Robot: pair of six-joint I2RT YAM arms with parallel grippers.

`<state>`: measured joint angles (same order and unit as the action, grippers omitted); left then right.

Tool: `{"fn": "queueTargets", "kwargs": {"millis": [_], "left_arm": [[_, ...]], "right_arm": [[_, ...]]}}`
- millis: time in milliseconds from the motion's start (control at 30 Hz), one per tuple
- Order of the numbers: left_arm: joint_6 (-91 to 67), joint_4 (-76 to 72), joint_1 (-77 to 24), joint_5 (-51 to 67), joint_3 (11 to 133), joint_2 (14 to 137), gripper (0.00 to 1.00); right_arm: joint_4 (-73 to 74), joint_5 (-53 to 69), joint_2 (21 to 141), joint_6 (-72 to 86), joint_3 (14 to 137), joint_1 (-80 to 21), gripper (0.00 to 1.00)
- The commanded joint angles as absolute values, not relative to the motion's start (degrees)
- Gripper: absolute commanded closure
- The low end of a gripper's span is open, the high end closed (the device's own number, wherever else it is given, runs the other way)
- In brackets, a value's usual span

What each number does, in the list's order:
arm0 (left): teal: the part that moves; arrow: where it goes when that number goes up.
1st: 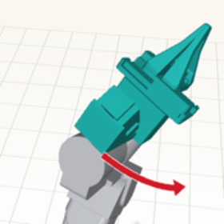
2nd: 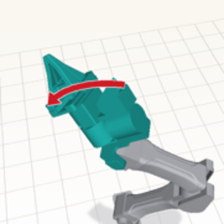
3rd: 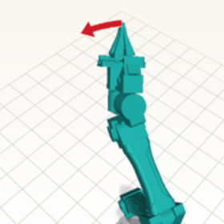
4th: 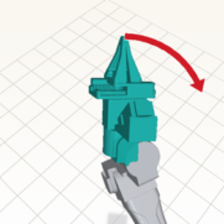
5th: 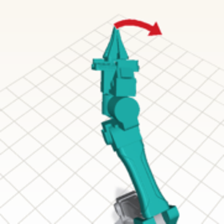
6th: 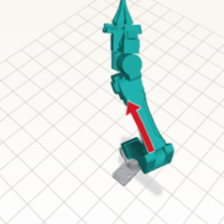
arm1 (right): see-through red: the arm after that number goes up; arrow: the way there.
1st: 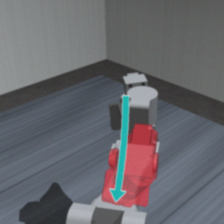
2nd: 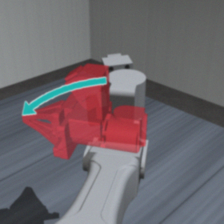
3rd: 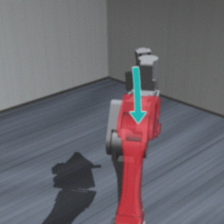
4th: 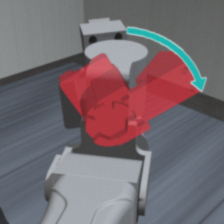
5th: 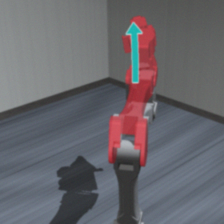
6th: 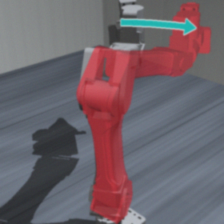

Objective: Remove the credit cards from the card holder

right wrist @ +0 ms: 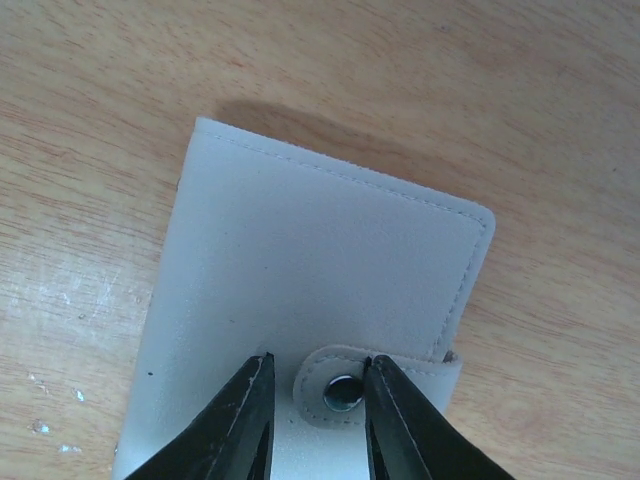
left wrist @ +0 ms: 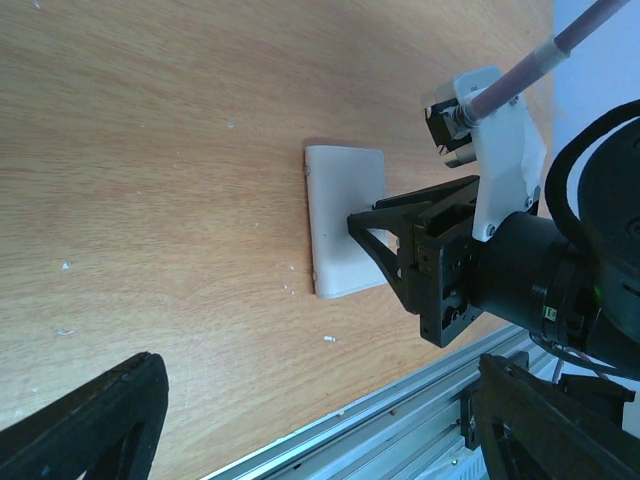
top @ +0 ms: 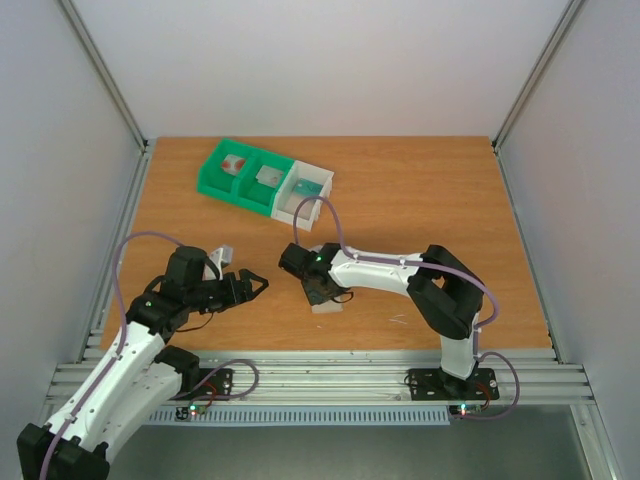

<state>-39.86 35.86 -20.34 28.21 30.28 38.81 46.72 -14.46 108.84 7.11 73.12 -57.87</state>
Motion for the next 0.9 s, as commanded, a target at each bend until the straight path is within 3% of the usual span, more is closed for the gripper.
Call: {"fn": "queueTargets", "kwargs": {"millis": [0,233,467,600,867], "left_arm": [[-39.8,35.5,-20.6,27.9,30.2,38.4,0.16],[-40.0,35.5,-20.6,27.7,30.1,38.5,0.16],[-40.2,35.7,-20.6,27.3,30.2,38.8,0.16],[-40.5,35.9,-20.6,27.0,30.4,39.9,0.16],[-41.6,35.8,-20.6,26.4,30.8,41.1,0.17]], "right_arm": [[47.4,-17.1,110.0,9.0,73.8,-58.3,0.72],[47.6,-18.6,110.7,9.0,73.3,-58.3,0.75],[44.7,-17.3,109.3,9.2,70.9,-58.3,0.87],[44.0,-17.0,108.5,9.1,70.6,-58.4,0.99],[40.7,-14.4,104.8,9.2,68.4,-58.4,0.99]]}}
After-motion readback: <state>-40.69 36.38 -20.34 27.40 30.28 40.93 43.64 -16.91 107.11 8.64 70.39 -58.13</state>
